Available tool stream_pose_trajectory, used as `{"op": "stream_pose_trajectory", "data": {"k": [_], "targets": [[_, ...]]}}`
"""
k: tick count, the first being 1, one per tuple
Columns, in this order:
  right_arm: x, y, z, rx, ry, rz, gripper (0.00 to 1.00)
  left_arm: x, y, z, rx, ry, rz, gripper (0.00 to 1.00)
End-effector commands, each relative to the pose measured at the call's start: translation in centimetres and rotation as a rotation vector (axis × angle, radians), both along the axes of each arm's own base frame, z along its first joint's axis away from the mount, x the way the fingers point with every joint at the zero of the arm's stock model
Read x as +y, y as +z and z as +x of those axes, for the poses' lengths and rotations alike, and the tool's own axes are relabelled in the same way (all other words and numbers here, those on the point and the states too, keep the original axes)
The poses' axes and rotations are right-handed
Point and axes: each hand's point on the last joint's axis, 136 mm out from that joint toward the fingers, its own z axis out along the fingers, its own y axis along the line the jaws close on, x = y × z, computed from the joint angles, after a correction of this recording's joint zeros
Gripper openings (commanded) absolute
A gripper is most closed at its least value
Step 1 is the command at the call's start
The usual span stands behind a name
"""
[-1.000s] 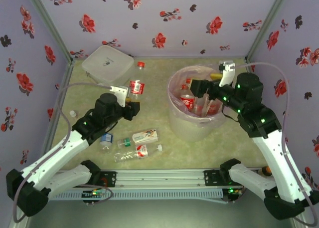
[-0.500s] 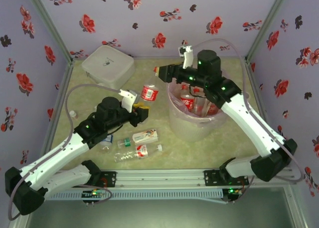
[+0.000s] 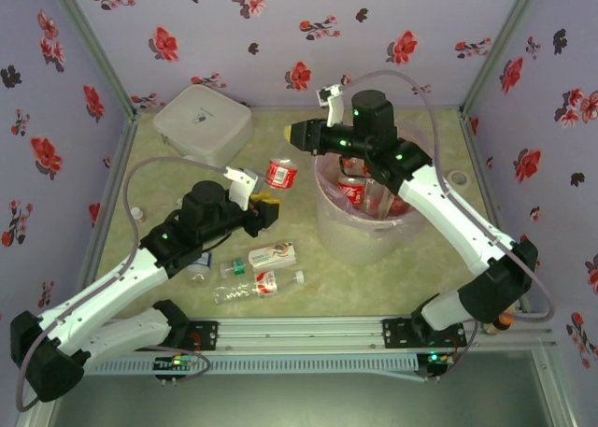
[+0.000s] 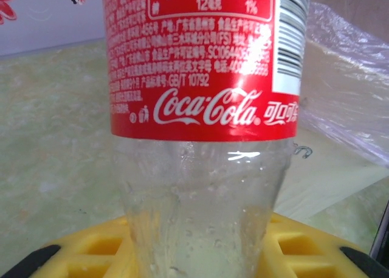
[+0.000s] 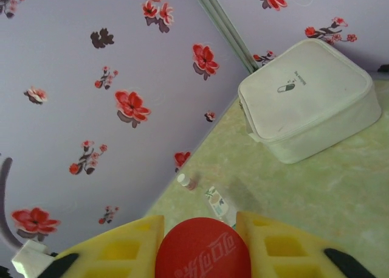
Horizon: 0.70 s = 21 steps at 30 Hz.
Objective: Put the plastic bottles in the bin
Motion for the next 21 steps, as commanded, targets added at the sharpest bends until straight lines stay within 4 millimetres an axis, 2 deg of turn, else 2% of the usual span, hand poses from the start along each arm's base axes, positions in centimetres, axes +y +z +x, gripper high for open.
{"op": "stream_pose_trajectory", "data": {"k": [1,2,3,5,6,9,13,17,21], "targets": [[0.2,3.1,-0.4,-0.069,0.019,0.047,0.20,-0.3,1.2,0.1,-0.049,-0.003,-0.036,0.35],[0.2,3.7,-0.6,-0.081,0.027,0.053,0.18,-0.2,1.3,0.1,-0.047,0.003,-0.045,0.55],[0.1,4.4,-0.8,-0.093,0.034,0.062,0.15,-0.2,1.5,0.1,-0.048,0.006,-0.054,0.69],[-0.2,6.2,-1.4,-0.120,0.050,0.085,0.10,0.0,1.8,0.0,-0.047,0.012,-0.069,0.91],[-0.5,7.2,-1.7,-0.139,0.053,0.093,0.08,0.0,1.9,0.0,-0.050,0.014,-0.074,0.97],[-2.6,11.0,-3.0,-0.235,0.020,0.121,0.02,0.5,1.8,0.1,-0.049,0.037,-0.077,1.00],[-7.5,15.4,-5.0,-0.383,-0.109,0.118,0.00,0.9,1.3,0.4,-0.037,0.066,-0.072,1.00],[-12.8,17.5,-6.4,-0.502,-0.303,0.070,0.00,1.2,0.4,0.7,-0.011,0.089,-0.040,1.00],[-17.2,17.6,-7.0,-0.589,-0.494,-0.055,0.00,1.6,-1.2,1.0,0.017,0.108,0.031,1.00]]}}
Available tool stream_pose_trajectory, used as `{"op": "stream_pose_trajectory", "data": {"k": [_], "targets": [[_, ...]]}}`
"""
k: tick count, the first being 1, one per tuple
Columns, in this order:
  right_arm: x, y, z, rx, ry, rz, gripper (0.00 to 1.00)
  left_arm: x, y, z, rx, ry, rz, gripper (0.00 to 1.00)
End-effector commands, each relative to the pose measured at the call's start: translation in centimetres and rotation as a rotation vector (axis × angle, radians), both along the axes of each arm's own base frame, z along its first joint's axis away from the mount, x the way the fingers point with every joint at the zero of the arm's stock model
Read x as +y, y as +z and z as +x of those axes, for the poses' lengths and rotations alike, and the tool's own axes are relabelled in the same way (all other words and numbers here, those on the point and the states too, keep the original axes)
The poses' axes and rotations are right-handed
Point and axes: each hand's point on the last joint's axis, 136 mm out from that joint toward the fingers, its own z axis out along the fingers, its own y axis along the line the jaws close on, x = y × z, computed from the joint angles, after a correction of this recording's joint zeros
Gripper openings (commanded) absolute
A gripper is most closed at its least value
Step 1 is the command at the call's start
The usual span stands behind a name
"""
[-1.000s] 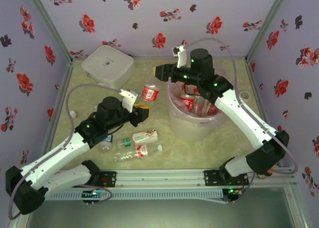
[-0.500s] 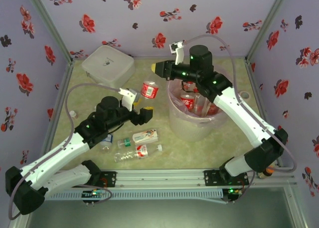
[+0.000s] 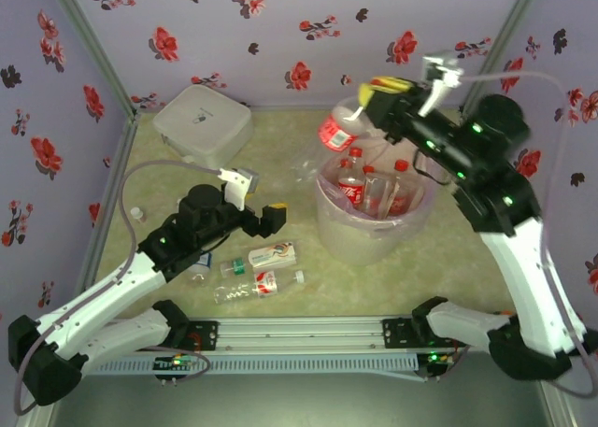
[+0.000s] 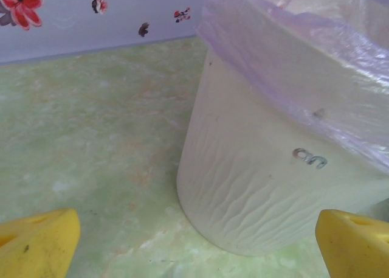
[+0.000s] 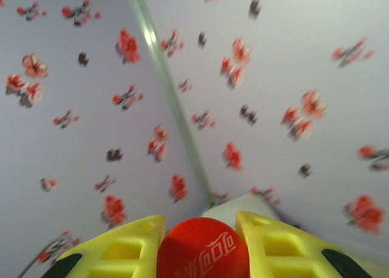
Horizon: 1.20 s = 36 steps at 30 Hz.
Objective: Put the plastic bottles in the bin
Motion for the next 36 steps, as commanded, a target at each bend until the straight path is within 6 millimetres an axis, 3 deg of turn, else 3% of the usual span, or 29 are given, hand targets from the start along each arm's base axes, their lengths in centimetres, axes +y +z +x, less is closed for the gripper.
{"op": "stream_pose_trajectory", "data": {"k": [1,7,11,18,31,36], "targets": [[-4.0,-0.9,1.0,-0.039,-0.251,-0.124,0.00,0.6,-1.4,0.6,0.027,0.039,0.065,1.00],[-5.4,-3.6,2.3,0.003,-0.354,-0.248,0.00,0.5,-4.1,0.9,0.084,0.031,0.165,0.96],[-5.0,-6.1,3.4,0.072,-0.351,-0.318,0.00,0.9,-6.1,-0.1,0.142,-0.004,0.250,0.93],[-2.6,-10.2,4.5,0.210,-0.244,-0.378,0.00,1.0,-7.4,-1.8,0.207,-0.072,0.291,0.93],[0.1,-21.1,7.5,0.458,-0.173,-0.453,0.00,0.4,-7.6,-1.4,0.199,-0.074,0.258,0.93],[0.7,-24.7,8.2,0.486,-0.165,-0.424,0.00,-2.2,-5.6,-1.0,0.169,-0.129,0.126,0.93]]}}
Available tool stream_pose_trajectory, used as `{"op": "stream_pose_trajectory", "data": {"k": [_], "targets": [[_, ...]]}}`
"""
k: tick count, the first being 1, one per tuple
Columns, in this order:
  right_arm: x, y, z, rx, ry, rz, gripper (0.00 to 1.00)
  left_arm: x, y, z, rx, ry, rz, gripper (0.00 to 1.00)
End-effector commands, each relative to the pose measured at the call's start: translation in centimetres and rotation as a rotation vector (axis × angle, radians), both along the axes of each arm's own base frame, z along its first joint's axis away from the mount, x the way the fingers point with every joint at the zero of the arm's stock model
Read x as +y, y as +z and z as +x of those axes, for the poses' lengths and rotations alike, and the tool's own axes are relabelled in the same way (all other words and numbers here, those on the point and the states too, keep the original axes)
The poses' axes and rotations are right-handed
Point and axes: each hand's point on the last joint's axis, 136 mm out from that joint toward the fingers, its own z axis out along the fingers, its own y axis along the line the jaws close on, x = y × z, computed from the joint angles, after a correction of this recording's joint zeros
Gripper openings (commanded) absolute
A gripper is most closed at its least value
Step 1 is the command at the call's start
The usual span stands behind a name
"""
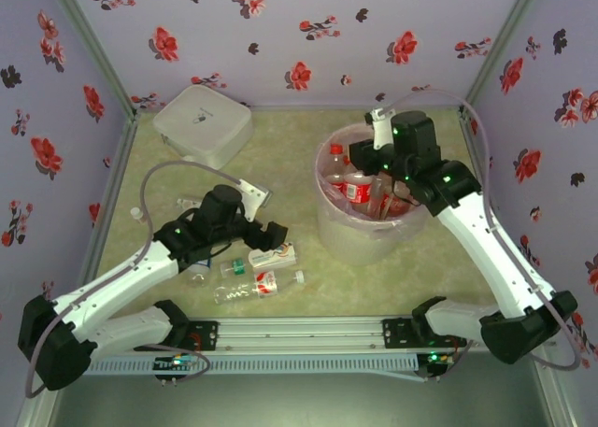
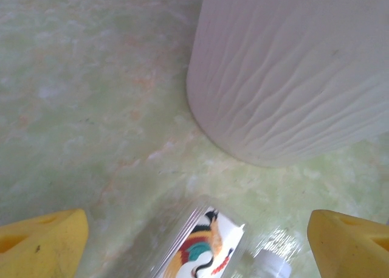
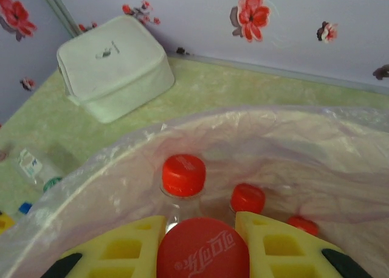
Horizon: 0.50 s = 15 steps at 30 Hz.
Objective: Put the plastic bottles in the bin
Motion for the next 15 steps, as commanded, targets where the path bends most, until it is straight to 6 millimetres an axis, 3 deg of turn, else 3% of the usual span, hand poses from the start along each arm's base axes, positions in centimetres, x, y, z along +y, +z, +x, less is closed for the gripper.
{"op": "stream_pose_trajectory", "data": {"k": [1,7,11,15], "targets": [[0.5,-1.8,0.2,-0.003,-0.001,0.064,0.00,-2.2,2.1,0.5,-0.031,-0.041,-0.121,0.93],[1.4,-3.8,-0.2,-0.008,0.028,0.151,0.00,-3.4,2.8,1.6,-0.052,-0.037,-0.163,0.93],[1.3,-2.4,-1.1,-0.028,0.047,0.175,0.03,-3.7,2.9,2.0,-0.051,-0.031,-0.173,0.93],[1.0,0.9,-2.7,-0.052,0.076,0.192,0.39,-3.9,2.8,2.2,-0.051,-0.029,-0.176,0.93]]}}
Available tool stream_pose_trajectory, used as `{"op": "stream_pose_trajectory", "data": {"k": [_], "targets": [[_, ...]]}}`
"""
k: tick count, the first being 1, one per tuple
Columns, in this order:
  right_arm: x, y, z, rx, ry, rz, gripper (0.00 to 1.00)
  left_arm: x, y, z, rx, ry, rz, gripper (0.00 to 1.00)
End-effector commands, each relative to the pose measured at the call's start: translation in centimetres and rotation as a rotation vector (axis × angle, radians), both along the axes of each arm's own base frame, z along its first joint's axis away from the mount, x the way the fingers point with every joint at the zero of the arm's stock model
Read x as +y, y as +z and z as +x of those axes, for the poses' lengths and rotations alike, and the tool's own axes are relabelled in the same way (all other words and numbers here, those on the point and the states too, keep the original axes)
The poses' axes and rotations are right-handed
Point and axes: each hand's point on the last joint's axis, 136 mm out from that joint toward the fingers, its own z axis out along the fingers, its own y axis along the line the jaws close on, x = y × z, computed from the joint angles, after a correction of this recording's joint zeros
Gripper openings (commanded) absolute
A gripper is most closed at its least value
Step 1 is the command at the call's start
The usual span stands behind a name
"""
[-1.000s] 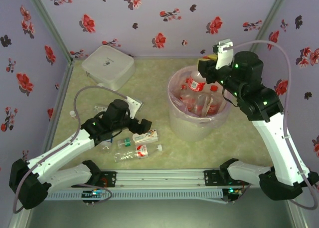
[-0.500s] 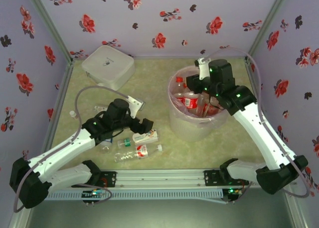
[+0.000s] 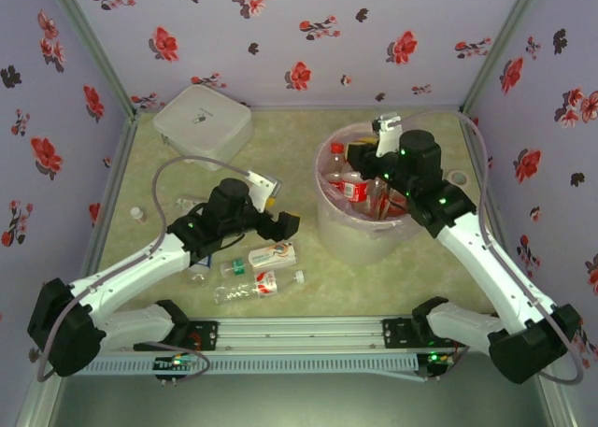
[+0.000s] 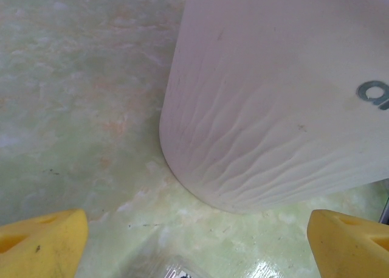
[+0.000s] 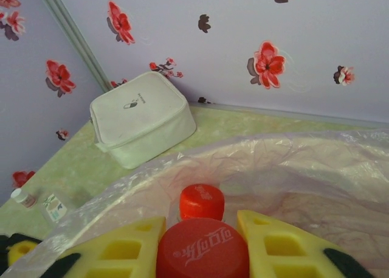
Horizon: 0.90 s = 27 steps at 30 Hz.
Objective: Put the plastic bottles in the bin
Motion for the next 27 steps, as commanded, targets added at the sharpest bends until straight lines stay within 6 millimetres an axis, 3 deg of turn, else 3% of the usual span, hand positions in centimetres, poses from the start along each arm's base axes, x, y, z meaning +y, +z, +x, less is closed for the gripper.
{"op": "stream_pose_trajectory", "data": {"k": [1,5,8,12,17,23,27], "targets": [[0.4,1.0,-2.7,0.078,0.074,0.021,0.47,-0.8,1.6,0.4,-0.027,-0.009,-0.055,0.93],[-0.4,4.2,-4.0,0.046,0.078,0.018,0.69,-1.1,1.4,0.6,-0.025,-0.011,-0.052,0.93],[-1.6,5.7,-3.8,0.038,0.021,-0.013,0.73,-1.2,1.1,0.7,-0.020,-0.012,-0.045,0.93],[-2.6,6.3,-2.0,0.049,-0.060,-0.073,0.60,-1.4,0.9,0.8,-0.016,-0.017,-0.043,0.93],[-1.1,5.6,0.8,0.078,-0.058,-0.088,0.34,-1.6,0.5,0.8,-0.005,-0.023,-0.038,0.93],[-1.0,3.2,3.8,0.145,-0.123,-0.166,0.25,-2.0,0.0,0.7,0.012,-0.042,-0.031,0.93],[-0.8,0.8,3.2,0.210,-0.109,-0.166,0.19,-2.3,-0.2,0.8,0.023,-0.043,-0.038,0.93]]}}
